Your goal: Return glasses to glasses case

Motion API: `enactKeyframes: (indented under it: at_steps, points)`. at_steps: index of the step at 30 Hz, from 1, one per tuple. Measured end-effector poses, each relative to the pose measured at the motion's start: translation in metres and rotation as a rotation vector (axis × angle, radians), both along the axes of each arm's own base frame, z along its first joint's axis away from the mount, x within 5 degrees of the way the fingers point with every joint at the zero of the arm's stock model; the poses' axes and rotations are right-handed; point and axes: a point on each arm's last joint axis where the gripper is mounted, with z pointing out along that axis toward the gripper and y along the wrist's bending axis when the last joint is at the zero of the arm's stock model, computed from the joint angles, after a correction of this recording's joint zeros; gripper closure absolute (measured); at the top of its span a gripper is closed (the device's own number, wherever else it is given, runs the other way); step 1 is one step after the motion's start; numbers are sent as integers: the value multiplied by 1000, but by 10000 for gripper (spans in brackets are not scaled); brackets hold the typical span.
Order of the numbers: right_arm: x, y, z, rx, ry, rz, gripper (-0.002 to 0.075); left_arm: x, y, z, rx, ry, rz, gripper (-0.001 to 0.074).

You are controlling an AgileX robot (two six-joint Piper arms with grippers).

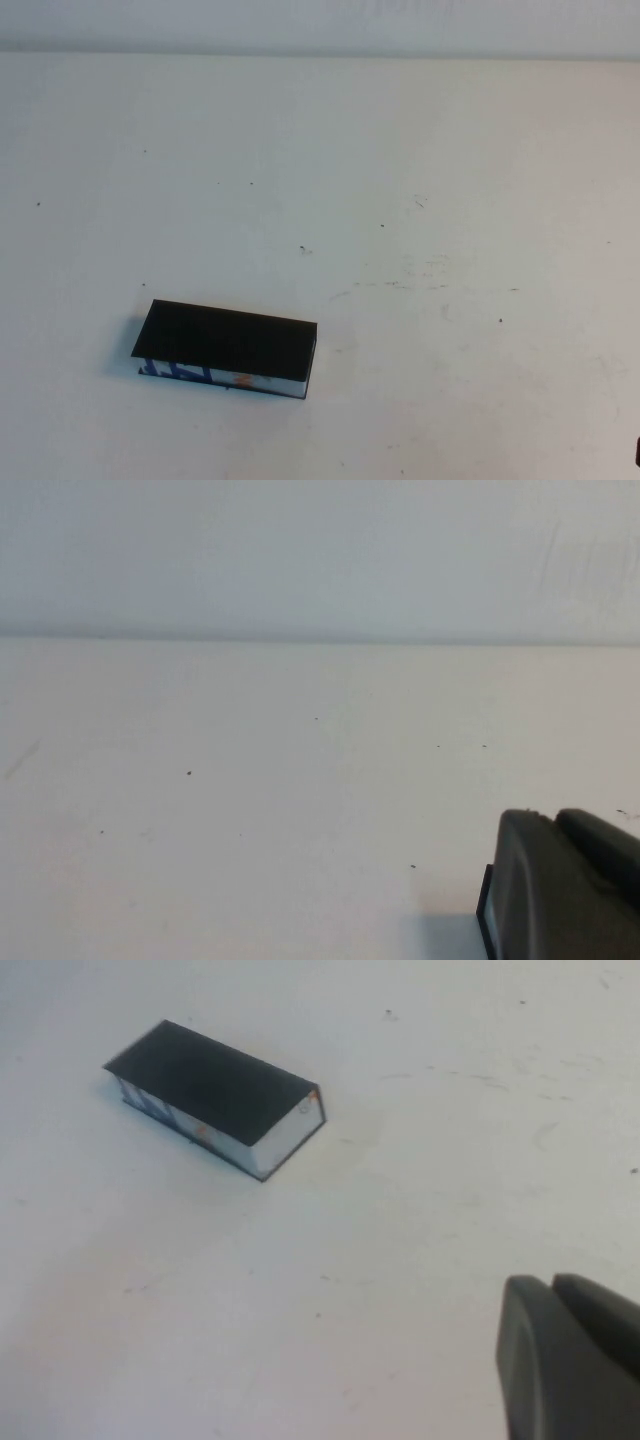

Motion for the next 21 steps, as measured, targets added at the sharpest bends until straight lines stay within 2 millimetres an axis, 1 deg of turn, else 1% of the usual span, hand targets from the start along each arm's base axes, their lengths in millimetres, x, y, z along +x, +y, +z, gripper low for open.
enactKeyframes:
  at_steps: [3,5,8,10,14,16,19,21]
  points:
    - [6,-2,-9,-69,-68,-21,737,0,0,0,0,0,0,738]
    - [11,-5,-13,-81,-134,-69,737,0,0,0,0,0,0,738]
    - [20,-12,-19,-62,-223,-216,737,0,0,0,0,0,0,738]
    - [24,-21,-23,-42,-295,-346,737,0,0,0,0,0,0,738]
    - [22,-38,-36,-10,-408,-579,737,0,0,0,0,0,0,738]
    - [18,-43,-47,2,-442,-663,737,0,0,0,0,0,0,738]
    - [13,-46,-65,18,-454,-713,737,0,0,0,0,0,0,738]
    - [9,-46,-69,46,-466,-723,737,0,0,0,0,0,0,738]
